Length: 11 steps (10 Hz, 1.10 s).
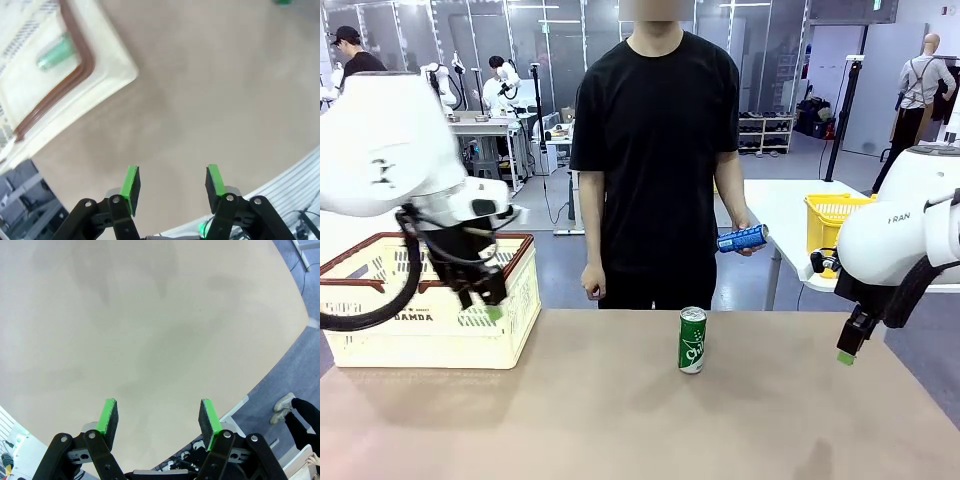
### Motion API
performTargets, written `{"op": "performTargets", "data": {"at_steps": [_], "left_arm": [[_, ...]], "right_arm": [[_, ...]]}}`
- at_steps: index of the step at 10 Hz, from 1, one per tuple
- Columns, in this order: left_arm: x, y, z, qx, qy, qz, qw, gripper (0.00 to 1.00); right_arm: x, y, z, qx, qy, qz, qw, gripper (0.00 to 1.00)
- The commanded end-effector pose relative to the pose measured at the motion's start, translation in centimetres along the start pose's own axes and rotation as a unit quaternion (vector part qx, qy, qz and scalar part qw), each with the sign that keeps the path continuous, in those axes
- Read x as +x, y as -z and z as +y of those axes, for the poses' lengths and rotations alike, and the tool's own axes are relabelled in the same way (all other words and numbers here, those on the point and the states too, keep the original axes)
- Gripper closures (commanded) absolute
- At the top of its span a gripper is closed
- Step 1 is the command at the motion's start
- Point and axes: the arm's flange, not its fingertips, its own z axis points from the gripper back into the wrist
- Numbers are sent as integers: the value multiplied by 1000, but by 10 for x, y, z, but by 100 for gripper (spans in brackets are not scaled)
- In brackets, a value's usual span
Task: Place the drinks into the Shopping basket.
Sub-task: Pick up one drink and place it into the Shopping basket.
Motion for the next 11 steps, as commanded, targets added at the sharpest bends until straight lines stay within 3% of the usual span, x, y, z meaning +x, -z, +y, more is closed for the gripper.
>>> {"op": "performTargets", "data": {"at_steps": [1,4,6,9,11], "left_arm": [[55,13,-21,9,16,-3,1000,32],[128,44,-87,-8,58,-9,998,32],[164,72,-123,-20,73,11,997,32],[190,99,-153,-30,71,29,997,32],[180,88,-154,-40,76,28,996,32]], "right_arm": [[-1,1,0,0,1,1,1000,19],[-1,1,0,0,1,1,1000,19],[-1,1,0,0,1,1,1000,19],[-1,1,0,0,1,1,1000,19],[-1,1,0,0,1,1,1000,19]]}}
